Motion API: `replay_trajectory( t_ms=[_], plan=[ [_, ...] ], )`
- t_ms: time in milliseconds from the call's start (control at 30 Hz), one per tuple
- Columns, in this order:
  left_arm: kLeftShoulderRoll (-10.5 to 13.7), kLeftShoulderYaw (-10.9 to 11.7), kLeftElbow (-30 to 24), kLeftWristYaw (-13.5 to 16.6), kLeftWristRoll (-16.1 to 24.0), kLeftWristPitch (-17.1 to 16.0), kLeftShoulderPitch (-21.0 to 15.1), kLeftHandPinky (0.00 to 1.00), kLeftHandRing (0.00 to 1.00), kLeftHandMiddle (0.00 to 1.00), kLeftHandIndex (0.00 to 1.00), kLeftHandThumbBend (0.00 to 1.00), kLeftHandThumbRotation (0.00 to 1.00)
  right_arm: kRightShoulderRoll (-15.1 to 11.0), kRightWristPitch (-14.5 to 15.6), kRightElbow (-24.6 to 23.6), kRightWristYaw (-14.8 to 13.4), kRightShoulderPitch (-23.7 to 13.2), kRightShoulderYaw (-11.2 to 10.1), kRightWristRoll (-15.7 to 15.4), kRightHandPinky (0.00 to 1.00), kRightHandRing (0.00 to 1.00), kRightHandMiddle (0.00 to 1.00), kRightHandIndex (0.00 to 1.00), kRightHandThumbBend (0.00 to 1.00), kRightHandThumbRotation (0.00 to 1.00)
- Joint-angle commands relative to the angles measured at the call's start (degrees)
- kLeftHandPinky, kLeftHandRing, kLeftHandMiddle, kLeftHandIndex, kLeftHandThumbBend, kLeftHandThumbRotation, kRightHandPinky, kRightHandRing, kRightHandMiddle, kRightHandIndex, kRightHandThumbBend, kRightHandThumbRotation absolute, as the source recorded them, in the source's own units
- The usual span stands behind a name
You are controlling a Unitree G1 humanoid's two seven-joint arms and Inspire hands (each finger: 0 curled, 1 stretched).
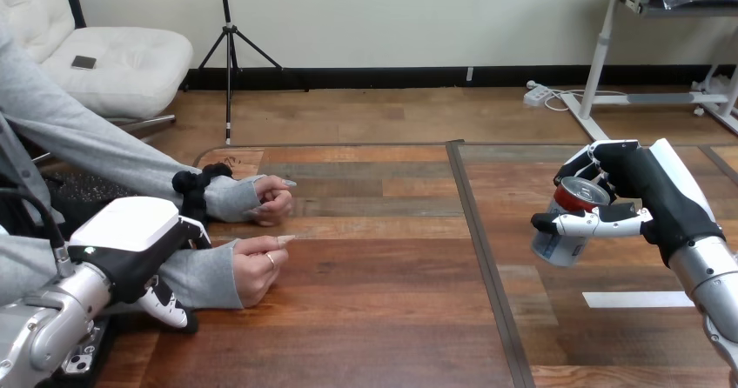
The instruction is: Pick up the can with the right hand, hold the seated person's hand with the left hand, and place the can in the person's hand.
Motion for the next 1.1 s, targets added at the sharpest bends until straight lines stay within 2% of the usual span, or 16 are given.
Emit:
replay_trajectory(
  t_ms=[0, 300, 600, 700, 900, 1067],
  plan=[
    [1.52, 0.19, 1.39, -0.74, -1.10, 0.13, -3.55, 0.47, 0.57, 0.61, 0.63, 0.94, 0.00, -0.74, -1.64, -3.12, -0.51, -2.08, -1.69, 1.77, 0.27, 0.31, 0.38, 0.43, 0.80, 0.00],
    [1.71, 0.06, 1.58, -1.33, -1.73, -0.11, -3.78, 0.48, 0.58, 0.62, 0.63, 0.94, 0.00, -0.86, -1.79, -3.20, -0.67, -2.08, -1.74, 1.77, 0.26, 0.30, 0.38, 0.43, 0.80, 0.00],
    [1.74, -0.28, 1.00, -3.69, -1.82, 1.30, -4.20, 0.49, 0.59, 0.63, 0.64, 0.93, 0.00, -1.18, -2.62, -3.00, -1.59, -2.16, -1.44, 0.94, 0.22, 0.26, 0.35, 0.43, 0.81, 0.00],
    [1.61, -0.17, 0.67, -4.11, -1.92, 1.64, -4.20, 0.49, 0.58, 0.62, 0.64, 0.92, 0.00, -0.89, -2.05, -2.93, -0.52, -2.21, -1.92, 1.98, 0.20, 0.24, 0.34, 0.43, 0.80, 0.00],
    [1.77, -0.95, 0.85, -3.81, -0.61, 1.81, -4.68, 0.47, 0.55, 0.60, 0.62, 0.91, 0.00, -0.89, -1.95, -2.94, -0.80, -2.14, -1.90, 1.94, 0.21, 0.26, 0.35, 0.43, 0.80, 0.00],
    [1.78, -1.70, 1.13, -2.21, 1.04, 2.03, -4.99, 0.43, 0.50, 0.56, 0.58, 0.87, 0.00, -1.01, -1.68, -3.19, -1.62, -2.02, -1.69, 1.30, 0.22, 0.27, 0.36, 0.43, 0.80, 0.00]
  ],
)
